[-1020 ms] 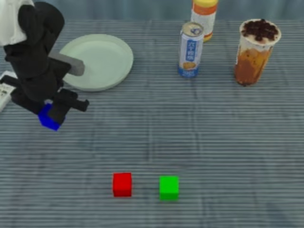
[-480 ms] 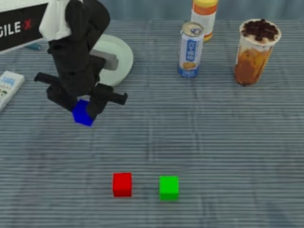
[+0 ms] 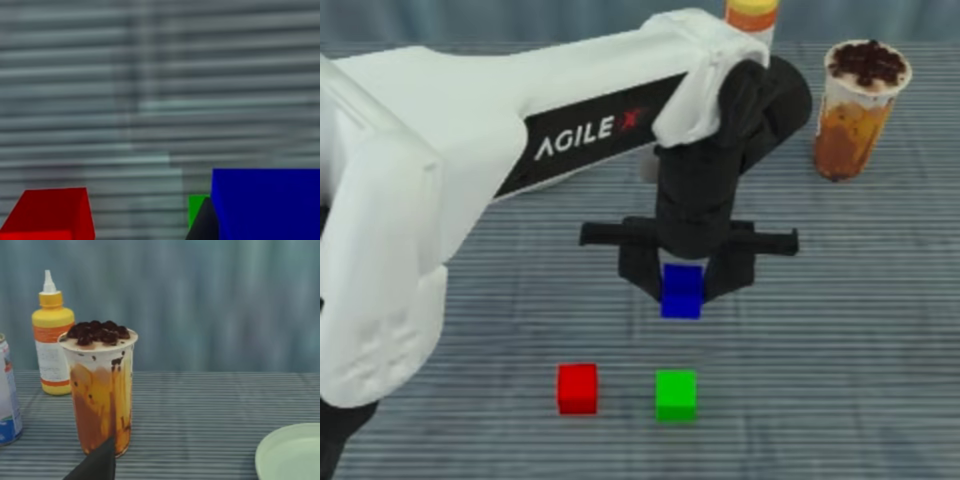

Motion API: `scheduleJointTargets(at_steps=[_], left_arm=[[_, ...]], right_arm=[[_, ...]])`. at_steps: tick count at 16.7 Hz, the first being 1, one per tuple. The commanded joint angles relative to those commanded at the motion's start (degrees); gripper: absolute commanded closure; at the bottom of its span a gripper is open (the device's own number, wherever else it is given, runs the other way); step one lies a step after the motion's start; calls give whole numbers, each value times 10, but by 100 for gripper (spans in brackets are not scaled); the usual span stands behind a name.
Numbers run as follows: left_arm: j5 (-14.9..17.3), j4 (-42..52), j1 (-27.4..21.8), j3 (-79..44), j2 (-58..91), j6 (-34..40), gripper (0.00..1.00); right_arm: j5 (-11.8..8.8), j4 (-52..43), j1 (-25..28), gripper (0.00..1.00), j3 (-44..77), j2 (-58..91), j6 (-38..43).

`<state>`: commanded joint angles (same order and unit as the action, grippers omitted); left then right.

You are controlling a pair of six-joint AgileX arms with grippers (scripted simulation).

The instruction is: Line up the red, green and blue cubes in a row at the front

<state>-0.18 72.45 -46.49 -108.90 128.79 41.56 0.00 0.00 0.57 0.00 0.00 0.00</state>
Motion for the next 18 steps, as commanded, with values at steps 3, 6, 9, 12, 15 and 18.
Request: scheduleJointTargets(at_steps=[3,6,9,12,15,18], left_arm=[[-3,21,-73,-54,22,106,100],[-7,29,-113,-84,30,157,100],[-7,29,-117,-87,30,162,100],[-6,26,-116,-84,28,160,100],[-6,-14,-115,-49,34,160,100],[-6,-82,-115,3,46,160,100]], right_arm=[[0,0,0,0,0,0,0],[0,0,0,0,0,0,0],[0,0,0,0,0,0,0],[0,0,0,0,0,0,0],[0,0,0,0,0,0,0],[0,0,0,0,0,0,0]])
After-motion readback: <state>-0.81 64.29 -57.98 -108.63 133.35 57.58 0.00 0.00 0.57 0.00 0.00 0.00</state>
